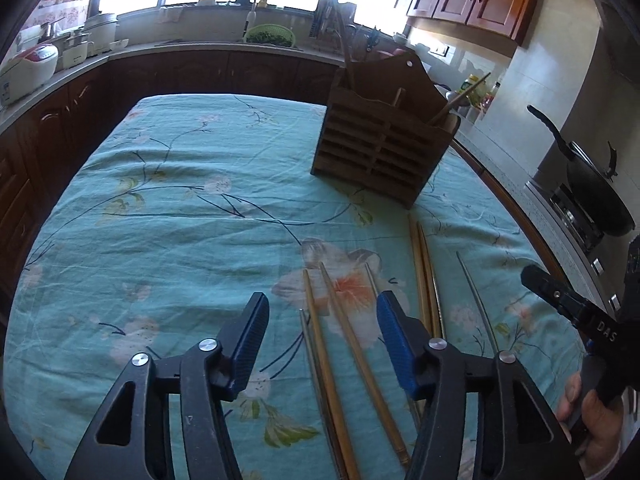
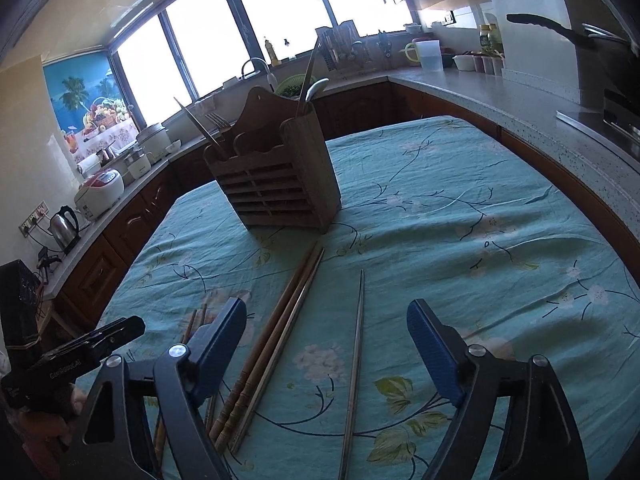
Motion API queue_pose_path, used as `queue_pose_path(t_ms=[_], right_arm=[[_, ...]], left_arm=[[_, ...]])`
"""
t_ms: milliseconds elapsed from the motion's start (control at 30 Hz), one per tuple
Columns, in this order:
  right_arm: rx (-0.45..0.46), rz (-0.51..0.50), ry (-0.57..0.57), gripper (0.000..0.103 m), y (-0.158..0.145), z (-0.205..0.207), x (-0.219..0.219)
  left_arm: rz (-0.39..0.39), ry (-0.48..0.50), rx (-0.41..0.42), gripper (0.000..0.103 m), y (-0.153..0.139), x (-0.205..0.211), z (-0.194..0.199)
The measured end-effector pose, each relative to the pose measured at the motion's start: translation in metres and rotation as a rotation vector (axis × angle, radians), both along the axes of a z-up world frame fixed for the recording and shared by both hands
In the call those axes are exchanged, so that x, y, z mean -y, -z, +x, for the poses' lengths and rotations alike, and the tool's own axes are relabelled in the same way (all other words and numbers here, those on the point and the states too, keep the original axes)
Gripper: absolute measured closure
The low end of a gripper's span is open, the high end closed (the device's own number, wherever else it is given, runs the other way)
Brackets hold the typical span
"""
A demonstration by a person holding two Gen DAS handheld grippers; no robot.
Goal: Organize utensils
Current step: 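Close the left gripper on a bamboo chopstick while the right gripper grasps a metal chopstick, then lift both held chopsticks and lower them into the wooden holder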
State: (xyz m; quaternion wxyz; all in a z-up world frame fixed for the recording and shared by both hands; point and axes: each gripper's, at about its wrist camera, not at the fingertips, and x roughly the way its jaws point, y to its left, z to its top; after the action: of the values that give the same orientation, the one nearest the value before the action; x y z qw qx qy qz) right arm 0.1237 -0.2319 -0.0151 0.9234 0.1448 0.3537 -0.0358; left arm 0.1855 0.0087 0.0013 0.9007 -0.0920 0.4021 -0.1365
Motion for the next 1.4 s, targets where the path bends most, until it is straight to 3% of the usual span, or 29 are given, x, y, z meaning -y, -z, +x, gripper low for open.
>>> queue_pose_path(t_ms=[167,500,633,833,967,1167,1400], right_arm=[[-0.087,-0.021,-0.016,0.049,0.018,0.020,0.001],[-0.169,-0.047,-0.016,0.065,0.035,0.052,0.013],[-0.202,-0.063,-0.030,0.073,0.041,0.065,0.012],[-0.235,-0.156,-0.055,0.080,0.050,0.077,0.002],[-0.233,-0.182,-0.057,0.097,0.050,0.078,0.002],[-0.213,-0.097,-0.056,0.098,0.045,0.073,0.009],[-0.126,-0.045,-0.058,0.099,0.011,0.055,0.008]], left_arm=[[0.025,0.057,-0.083,0.067,0.011,0.019,0.023],[0.097,0.075,-0.184,0.071,0.034,0.038,0.063],[0.122,0.079,-0.167,0.072,0.035,0.048,0.072],[0.178,0.089,-0.139,0.094,0.041,0.057,0.083],[0.171,0.099,-0.124,0.098,0.042,0.054,0.084],[0.082,0.093,-0.148,0.099,0.038,0.039,0.079],[-0.001,0.088,-0.088,0.100,0.006,0.019,0.061]])
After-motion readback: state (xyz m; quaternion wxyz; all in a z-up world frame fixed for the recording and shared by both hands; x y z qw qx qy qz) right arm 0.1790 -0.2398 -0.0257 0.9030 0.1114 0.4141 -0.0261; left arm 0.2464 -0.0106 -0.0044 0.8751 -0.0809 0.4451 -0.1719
